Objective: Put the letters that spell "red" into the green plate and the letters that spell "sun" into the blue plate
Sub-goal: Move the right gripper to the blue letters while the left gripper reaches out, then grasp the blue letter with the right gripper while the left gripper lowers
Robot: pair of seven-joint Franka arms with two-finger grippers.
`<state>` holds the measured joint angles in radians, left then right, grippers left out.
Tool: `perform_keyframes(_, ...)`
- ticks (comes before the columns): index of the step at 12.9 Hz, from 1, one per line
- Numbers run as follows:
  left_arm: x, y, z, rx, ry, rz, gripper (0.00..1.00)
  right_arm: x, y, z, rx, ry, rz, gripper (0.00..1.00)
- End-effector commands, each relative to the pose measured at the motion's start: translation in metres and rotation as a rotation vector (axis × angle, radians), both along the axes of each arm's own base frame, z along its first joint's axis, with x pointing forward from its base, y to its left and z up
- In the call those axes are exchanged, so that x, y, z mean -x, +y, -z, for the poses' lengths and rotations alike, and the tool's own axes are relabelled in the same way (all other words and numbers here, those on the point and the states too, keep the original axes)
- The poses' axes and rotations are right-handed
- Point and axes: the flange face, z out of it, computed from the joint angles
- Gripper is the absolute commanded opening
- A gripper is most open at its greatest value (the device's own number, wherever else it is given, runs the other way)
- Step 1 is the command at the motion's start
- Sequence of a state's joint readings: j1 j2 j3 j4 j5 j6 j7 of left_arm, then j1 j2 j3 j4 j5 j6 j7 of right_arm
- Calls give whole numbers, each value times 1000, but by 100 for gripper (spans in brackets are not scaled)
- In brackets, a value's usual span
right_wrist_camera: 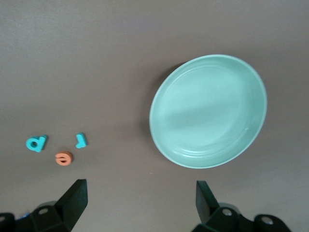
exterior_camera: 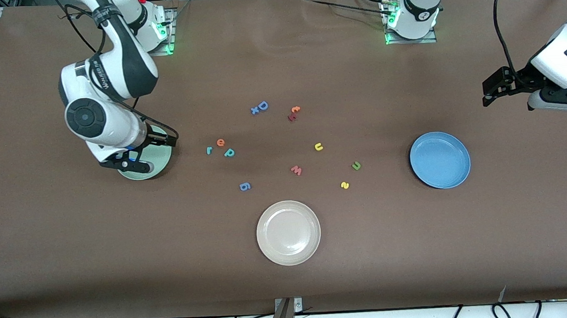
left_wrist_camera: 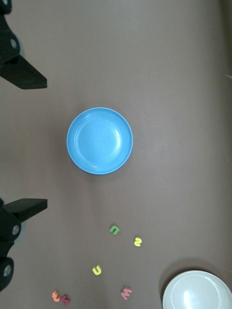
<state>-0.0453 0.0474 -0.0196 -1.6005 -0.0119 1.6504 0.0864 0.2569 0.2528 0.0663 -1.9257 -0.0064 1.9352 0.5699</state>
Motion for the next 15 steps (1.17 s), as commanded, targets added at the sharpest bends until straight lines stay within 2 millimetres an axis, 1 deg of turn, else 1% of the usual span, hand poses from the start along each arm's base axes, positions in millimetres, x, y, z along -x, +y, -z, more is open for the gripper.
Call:
perform_keyframes(1,8,-11,5,22,20,14,100,19,18,11,-10,-34,87,96)
perform_keyframes(2,9,-18,12,20,29,23,100,25,28,19,-13,-50,103,94)
perform_keyframes(3,8,-20,17,20,35,27,100,28,30,28,-18,-75,137,94)
perform_keyframes(4,5,-24,25,21,47,33,100,32,36,40,-23,-97,172,94)
perform_keyframes(6,0,-46,46,18,86,74,100,42,46,57,-18,-96,219,86)
perform_keyframes(7,0,-64,52,12,95,111,100,43,53,69,-13,-90,255,80)
perform_keyframes(8,1,-70,54,11,98,116,100,45,61,80,-16,-94,285,76)
perform_keyframes(9,-1,-72,58,15,94,118,100,46,66,89,-17,-94,305,75)
perform_keyframes(11,-3,-74,87,18,80,126,100,45,70,105,-27,-104,330,75)
perform_keyframes(12,-3,-74,107,19,70,131,100,44,71,114,-32,-106,332,73)
perform_keyframes(13,-1,-80,124,20,64,140,100,44,71,122,-38,-109,334,72)
perform_keyframes(14,1,-92,137,21,49,160,100,45,72,128,-42,-111,334,70)
perform_keyframes(15,0,-97,150,23,35,166,100,45,72,135,-43,-112,347,70)
